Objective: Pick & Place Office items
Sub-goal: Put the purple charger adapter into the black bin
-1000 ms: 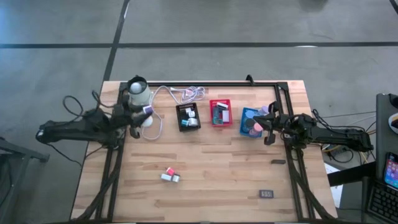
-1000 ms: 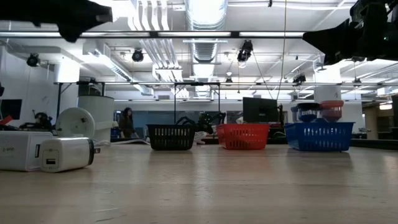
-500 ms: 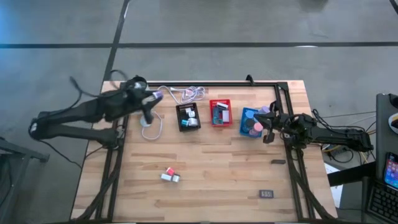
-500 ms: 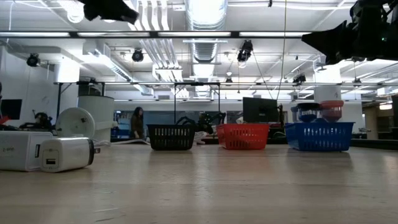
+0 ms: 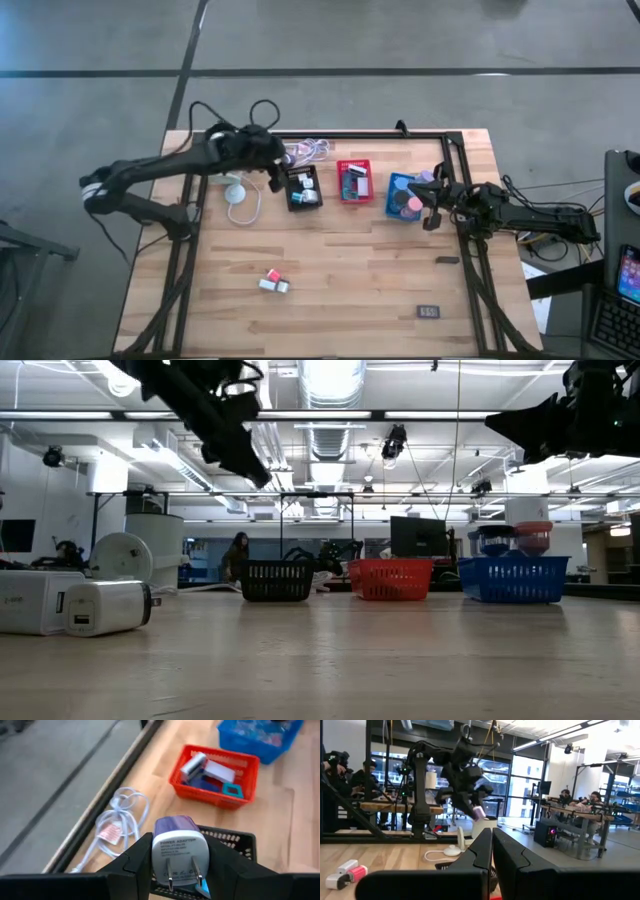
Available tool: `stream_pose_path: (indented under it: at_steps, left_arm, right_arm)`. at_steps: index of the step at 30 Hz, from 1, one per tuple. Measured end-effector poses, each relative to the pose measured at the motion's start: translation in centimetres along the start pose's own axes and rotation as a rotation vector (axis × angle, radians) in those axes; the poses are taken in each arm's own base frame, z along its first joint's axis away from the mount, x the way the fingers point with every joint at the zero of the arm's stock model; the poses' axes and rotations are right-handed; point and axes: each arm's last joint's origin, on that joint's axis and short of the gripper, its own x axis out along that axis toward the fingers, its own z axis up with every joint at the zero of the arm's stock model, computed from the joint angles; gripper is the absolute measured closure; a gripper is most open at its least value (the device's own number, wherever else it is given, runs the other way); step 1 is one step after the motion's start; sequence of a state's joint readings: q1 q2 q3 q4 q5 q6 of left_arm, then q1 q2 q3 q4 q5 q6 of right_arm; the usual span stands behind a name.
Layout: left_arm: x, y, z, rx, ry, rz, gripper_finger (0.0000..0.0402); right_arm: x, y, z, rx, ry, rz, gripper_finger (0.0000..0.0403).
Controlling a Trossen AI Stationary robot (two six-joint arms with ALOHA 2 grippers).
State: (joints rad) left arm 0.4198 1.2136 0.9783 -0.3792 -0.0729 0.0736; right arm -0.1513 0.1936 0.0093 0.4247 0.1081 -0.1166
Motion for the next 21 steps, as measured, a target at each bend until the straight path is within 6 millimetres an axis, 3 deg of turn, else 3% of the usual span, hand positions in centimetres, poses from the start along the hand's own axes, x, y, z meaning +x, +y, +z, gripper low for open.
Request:
stream_pose_path:
  at_steps: [12,21]
  left_arm:
    - [6.4,0.8,-2.6,0.044,0.219,0.003,0.0263]
    - [9.6,0.4,-4.5,0.058,0.327,-0.038,0.0263]
  right_arm:
    - [0.0,0.0,0.0,0.002,0.002,-0.013,0.0394]
    - [0.0,-0.1,0.0,0.002,0.003,-0.023,0.0394]
